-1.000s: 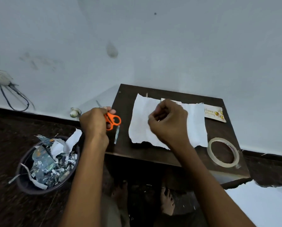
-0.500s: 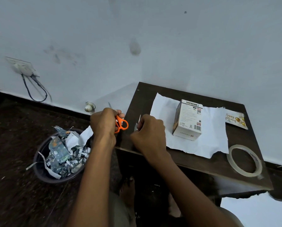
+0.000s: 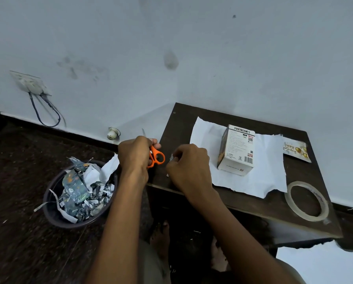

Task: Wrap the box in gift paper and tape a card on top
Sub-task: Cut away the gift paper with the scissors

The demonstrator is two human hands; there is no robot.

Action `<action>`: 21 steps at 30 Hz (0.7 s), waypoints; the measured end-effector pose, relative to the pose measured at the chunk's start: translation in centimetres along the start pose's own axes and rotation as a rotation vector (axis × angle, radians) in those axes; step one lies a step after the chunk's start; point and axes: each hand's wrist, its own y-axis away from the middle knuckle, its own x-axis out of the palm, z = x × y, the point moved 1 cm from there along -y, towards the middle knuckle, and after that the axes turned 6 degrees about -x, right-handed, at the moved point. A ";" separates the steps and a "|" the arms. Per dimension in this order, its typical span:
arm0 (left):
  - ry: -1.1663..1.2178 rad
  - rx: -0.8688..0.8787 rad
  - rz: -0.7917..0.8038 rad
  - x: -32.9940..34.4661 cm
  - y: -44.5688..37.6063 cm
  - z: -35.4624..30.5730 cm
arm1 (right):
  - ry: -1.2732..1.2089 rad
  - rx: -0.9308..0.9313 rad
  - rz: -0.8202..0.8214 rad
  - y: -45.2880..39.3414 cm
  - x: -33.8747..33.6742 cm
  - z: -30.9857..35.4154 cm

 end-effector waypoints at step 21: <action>-0.086 0.420 0.294 7.6 4.5 2.1 | -0.535 -0.047 -0.157 0.4 -9.1 -6.1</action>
